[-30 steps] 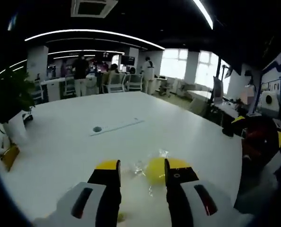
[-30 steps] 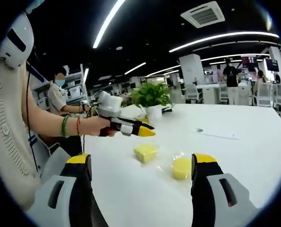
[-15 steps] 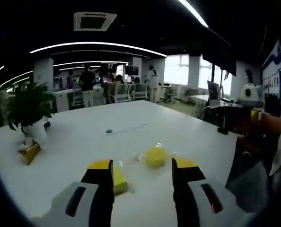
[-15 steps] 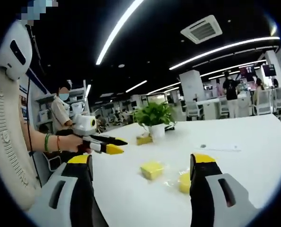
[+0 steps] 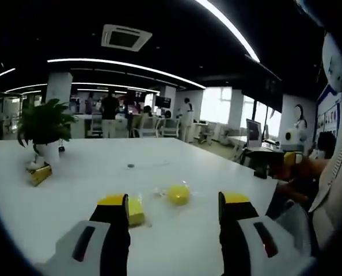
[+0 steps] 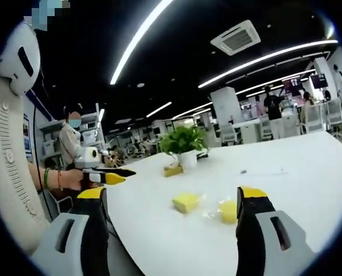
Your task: Compare the silicone blocks by pressing each to a similar depth, holding the contact briefly, and releasing to observe deformation and rebound differences across the visible hardness samples.
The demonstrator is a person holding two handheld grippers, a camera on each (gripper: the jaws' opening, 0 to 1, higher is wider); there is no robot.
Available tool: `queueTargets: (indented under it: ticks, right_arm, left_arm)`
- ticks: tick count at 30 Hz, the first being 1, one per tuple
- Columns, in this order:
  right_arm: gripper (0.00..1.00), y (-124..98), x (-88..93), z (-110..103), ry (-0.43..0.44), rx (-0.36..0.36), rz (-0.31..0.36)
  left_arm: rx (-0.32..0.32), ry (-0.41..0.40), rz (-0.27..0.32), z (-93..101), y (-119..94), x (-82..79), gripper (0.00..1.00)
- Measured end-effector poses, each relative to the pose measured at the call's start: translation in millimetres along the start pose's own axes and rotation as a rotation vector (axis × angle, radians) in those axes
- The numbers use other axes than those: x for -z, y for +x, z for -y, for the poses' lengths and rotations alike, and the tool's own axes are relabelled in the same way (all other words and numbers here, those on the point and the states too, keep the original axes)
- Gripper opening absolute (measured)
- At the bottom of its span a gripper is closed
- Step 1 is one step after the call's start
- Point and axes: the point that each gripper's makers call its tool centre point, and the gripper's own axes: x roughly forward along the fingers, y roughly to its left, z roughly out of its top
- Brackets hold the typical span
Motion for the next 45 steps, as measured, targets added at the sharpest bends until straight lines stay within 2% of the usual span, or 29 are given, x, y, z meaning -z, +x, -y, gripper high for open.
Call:
queueTargets:
  ticks: [4,12,15,17,20,21,23,25,29,32,37,40,43,45]
  right_arm:
    - [0.87,-3,1.1,2,0.007,0.013,0.004]
    - [0.88,-3,5.6,6,0.037,0.013,0.023]
    - [0.88,-2,14.1,7,0.048,0.020,-0.007]
    - [0.88,-3,16.8,6,0.042,0.019,-0.013]
    - [0.87,-5,12.9,5,0.061,0.007,0.031]
    - [0.87,-6,13.5,6,0.076,0.007,0.036]
    - [0.88,-9,17.4,11,0.098,0.014,0.024]
    - [0.88,-10,18.7,12,0.085,0.020,0.020]
    - [0.88,-12,22.6,15,0.085,0.036,0.012]
    - [0.85,-14,25.2,18,0.058,0.054,0.006]
    - [0.84,-14,26.2,18,0.069,0.057,0.004]
    - [0.84,-14,26.7,19,0.067,0.053,-0.006]
    - [0.84,-13,27.0,21,0.075,0.050,-0.005]
    - [0.84,-14,28.1,22,0.075,0.054,-0.010]
  left_arm:
    - [-0.006,0.004,0.005,4.1,-7,0.5,0.67]
    - [-0.023,-0.011,-0.009,5.3,-16,7.6,0.69]
    - [-0.045,-0.019,-0.020,-1.1,-19,8.0,0.70]
    - [-0.052,-0.026,-0.004,-3.7,-20,5.0,0.70]
    - [-0.052,-0.043,0.003,-6.1,-19,6.7,0.70]
    - [-0.049,-0.047,-0.012,-6.2,-18,10.1,0.70]
    - [-0.050,-0.039,-0.027,-6.1,-17,12.7,0.70]
    - [-0.046,-0.037,-0.020,-5.2,-17,11.3,0.69]
    - [-0.028,-0.093,-0.001,-2.8,-12,11.5,0.69]
    - [-0.021,-0.081,-0.018,-0.4,-10,15.0,0.69]
    - [-0.019,-0.081,-0.017,-0.5,-7,12.9,0.68]
    - [-0.022,-0.083,-0.006,-1.5,-6,10.0,0.68]
    - [-0.003,-0.192,0.068,-0.7,-6,-2.6,0.68]
    - [-0.013,-0.187,0.080,-4.6,-7,-5.7,0.68]
